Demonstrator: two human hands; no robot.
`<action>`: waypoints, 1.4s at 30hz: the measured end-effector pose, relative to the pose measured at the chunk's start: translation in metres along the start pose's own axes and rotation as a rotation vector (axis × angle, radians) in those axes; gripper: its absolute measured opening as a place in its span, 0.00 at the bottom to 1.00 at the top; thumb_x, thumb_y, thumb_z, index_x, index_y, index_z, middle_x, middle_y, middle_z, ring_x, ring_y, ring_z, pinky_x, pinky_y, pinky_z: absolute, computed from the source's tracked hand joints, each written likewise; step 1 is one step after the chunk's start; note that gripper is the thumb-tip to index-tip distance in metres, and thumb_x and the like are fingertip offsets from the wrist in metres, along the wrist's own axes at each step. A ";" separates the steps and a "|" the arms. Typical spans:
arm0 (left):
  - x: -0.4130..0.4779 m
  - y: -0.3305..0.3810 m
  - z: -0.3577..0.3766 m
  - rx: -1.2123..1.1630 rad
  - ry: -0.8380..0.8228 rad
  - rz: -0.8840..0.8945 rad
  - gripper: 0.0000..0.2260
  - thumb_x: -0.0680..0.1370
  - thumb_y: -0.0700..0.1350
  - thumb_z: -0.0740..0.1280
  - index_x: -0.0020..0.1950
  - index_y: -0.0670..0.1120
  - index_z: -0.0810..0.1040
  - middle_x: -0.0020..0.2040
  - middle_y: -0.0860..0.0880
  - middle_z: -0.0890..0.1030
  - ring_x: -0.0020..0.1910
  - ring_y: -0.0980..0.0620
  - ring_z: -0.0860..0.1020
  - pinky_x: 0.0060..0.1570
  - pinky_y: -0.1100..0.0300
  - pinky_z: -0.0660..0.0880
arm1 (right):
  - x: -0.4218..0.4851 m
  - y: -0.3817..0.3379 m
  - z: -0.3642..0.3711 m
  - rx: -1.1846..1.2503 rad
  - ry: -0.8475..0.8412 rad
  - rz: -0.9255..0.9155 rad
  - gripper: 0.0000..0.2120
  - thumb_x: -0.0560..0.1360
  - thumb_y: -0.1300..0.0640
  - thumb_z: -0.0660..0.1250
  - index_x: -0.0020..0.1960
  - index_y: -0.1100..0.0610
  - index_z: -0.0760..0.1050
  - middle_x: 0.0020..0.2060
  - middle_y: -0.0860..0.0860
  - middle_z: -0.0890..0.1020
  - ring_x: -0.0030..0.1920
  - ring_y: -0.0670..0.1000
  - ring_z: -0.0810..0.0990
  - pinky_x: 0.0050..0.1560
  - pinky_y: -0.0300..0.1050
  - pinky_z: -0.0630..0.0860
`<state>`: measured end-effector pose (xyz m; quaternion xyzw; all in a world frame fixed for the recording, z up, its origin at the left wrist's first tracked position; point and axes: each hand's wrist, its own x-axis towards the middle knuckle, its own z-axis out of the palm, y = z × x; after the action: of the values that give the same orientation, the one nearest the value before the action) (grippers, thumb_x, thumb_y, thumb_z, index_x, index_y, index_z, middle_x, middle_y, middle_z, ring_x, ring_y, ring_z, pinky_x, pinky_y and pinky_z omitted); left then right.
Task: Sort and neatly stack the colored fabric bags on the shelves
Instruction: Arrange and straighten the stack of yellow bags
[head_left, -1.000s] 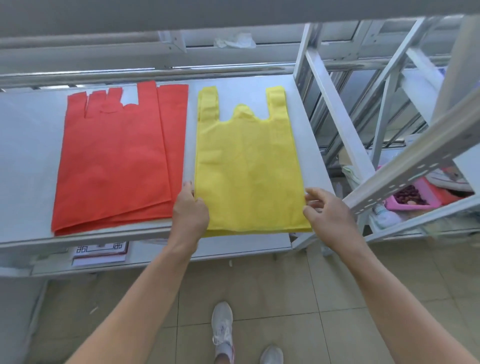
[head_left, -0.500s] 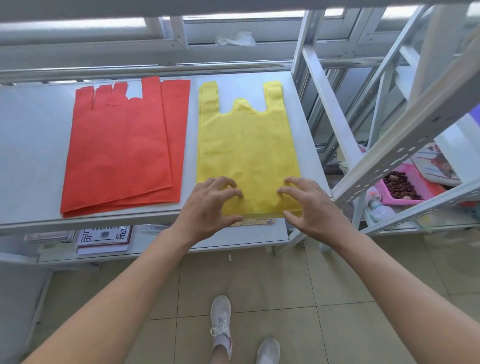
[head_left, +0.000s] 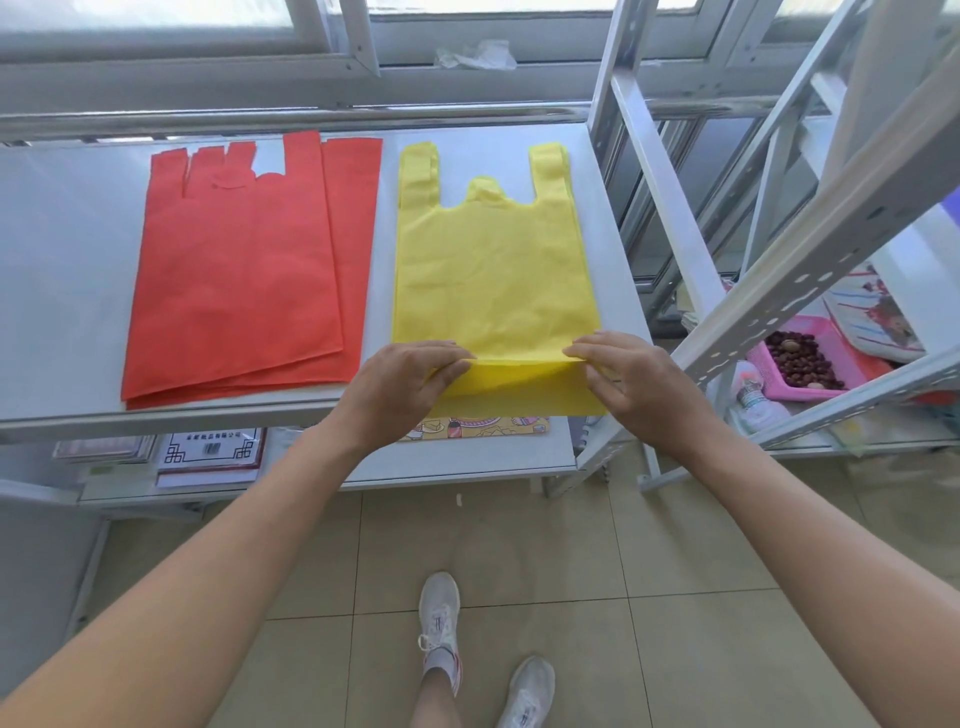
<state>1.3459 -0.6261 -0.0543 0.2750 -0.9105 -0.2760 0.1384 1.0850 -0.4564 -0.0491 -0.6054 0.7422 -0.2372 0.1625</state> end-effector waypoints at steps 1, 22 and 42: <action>-0.001 0.000 -0.001 0.004 -0.003 0.009 0.13 0.85 0.50 0.64 0.64 0.49 0.84 0.63 0.52 0.84 0.68 0.55 0.78 0.65 0.54 0.75 | 0.000 0.001 0.000 0.033 0.016 0.005 0.15 0.84 0.58 0.65 0.68 0.53 0.81 0.66 0.49 0.82 0.71 0.49 0.75 0.74 0.52 0.71; -0.012 -0.028 0.023 0.415 0.002 0.267 0.16 0.87 0.48 0.60 0.73 0.48 0.77 0.78 0.49 0.71 0.78 0.48 0.68 0.70 0.50 0.69 | -0.014 0.025 0.021 -0.289 0.004 -0.096 0.20 0.85 0.48 0.58 0.75 0.45 0.74 0.76 0.56 0.72 0.72 0.61 0.70 0.65 0.63 0.74; -0.008 -0.034 0.012 0.238 -0.069 0.282 0.15 0.86 0.53 0.60 0.64 0.48 0.81 0.71 0.49 0.78 0.74 0.48 0.74 0.66 0.47 0.75 | -0.007 0.023 0.000 -0.162 -0.103 -0.085 0.20 0.80 0.50 0.71 0.71 0.49 0.78 0.75 0.51 0.73 0.73 0.56 0.69 0.72 0.57 0.71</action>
<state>1.3622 -0.6397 -0.0840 0.1494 -0.9705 -0.1537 0.1107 1.0670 -0.4462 -0.0620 -0.6589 0.7233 -0.1517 0.1405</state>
